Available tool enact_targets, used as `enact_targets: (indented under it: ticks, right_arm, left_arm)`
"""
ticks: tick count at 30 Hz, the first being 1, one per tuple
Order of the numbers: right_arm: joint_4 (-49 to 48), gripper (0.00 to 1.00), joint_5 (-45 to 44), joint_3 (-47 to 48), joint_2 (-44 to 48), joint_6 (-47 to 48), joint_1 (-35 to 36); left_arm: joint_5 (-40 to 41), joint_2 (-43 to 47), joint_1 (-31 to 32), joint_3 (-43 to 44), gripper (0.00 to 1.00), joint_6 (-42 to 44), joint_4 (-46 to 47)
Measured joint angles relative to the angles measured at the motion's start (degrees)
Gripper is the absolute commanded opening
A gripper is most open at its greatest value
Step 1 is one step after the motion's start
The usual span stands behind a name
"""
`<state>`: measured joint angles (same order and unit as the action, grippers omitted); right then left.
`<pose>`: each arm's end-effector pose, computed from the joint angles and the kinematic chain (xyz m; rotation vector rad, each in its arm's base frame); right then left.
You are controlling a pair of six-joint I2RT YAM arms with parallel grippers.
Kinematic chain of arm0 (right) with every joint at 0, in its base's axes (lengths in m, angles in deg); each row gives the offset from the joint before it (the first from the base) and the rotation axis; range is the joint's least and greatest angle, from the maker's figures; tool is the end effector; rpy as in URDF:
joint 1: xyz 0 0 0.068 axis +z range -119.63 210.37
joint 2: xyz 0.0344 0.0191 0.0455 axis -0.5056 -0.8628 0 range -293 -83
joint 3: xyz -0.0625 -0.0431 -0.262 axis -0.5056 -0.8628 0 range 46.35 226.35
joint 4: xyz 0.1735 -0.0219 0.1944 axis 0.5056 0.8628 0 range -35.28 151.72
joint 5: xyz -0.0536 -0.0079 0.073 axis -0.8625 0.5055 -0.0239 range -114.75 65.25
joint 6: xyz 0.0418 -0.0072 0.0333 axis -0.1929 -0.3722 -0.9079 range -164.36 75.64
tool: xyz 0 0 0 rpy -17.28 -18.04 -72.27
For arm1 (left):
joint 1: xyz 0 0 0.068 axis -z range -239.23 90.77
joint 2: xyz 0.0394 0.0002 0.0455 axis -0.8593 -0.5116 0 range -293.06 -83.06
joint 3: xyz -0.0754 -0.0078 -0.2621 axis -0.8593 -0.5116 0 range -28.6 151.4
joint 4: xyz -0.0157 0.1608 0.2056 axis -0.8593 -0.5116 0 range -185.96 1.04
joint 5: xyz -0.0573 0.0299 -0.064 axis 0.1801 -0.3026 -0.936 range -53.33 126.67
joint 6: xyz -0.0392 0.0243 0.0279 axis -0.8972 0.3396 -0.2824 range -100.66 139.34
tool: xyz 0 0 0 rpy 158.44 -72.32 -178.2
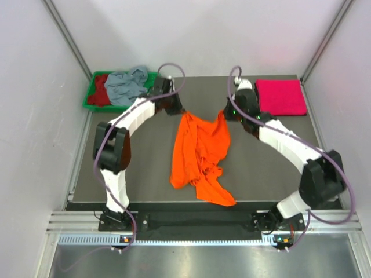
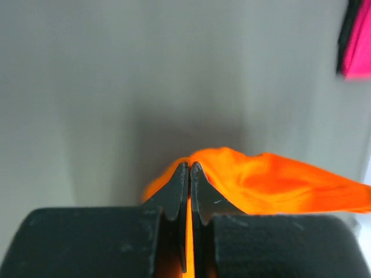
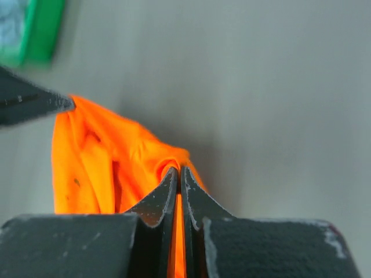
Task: Fold and stack the t-shirts
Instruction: Flatten the tshirt out
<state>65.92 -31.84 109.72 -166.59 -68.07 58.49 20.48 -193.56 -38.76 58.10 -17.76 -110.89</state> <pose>0.2971 0.1538 0.2904 -0.0081 2.1413 0.4053 0.4053 -0.1619 0.2394 -0.2166 2.4735 -0.7946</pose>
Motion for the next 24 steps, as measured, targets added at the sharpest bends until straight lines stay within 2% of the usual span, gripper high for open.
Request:
enact_targets:
  ticks: [1, 4, 5, 8, 9, 11, 14, 16, 20, 24]
  right_arm:
    - [-0.07, 0.0, -0.31, 3.02, -2.23, 0.46, -0.96]
    - [0.52, 0.02, -0.39, 11.72, -9.22, 1.92, -3.08]
    - [0.7, 0.12, -0.24, 14.34, -11.5, 2.36, -3.61]
    - [3.23, 0.22, 0.26, 21.11, -17.0, 3.06, -4.35]
    - [4.85, 0.31, 0.57, 23.04, -18.21, 3.06, -4.37]
    - [7.87, 0.41, 1.11, 25.09, -19.15, 2.32, -4.28]
    - [13.14, 0.43, 1.7, 24.96, -17.49, -0.74, -4.28]
    - [16.0, 0.43, 2.01, 22.36, -14.45, -4.39, -4.17]
    - [24.24, 0.44, 1.97, 11.58, -2.64, -14.86, -2.08]
    - [26.47, 0.43, 2.67, -3.1, 10.56, -26.84, 6.05]
  left_arm:
    - [1.44, -2.78, 0.0, 5.6, 0.07, 1.36, -1.77]
    - [6.47, -9.77, -0.07, 20.24, 0.35, 5.18, -7.3]
    - [8.17, -11.19, -0.15, 23.69, 0.44, 6.32, -9.33]
    - [13.2, -11.45, -0.55, 26.43, 0.57, 8.5, -13.88]
    - [14.8, -10.45, -0.68, 25.53, 0.58, 9.42, -15.23]
    - [17.18, -7.23, -0.92, 20.7, 0.59, 10.56, -16.06]
    - [18.32, 1.36, -1.25, 8.9, 0.58, 11.87, -16.48]
    - [16.2, 7.93, -1.36, 1.03, 0.58, 12.0, -16.26]
    - [8.24, 20.48, -1.2, -13.03, 0.57, 11.3, -12.72]
    - [1.62, 25.31, -1.01, -21.05, 0.57, 10.12, -9.73]
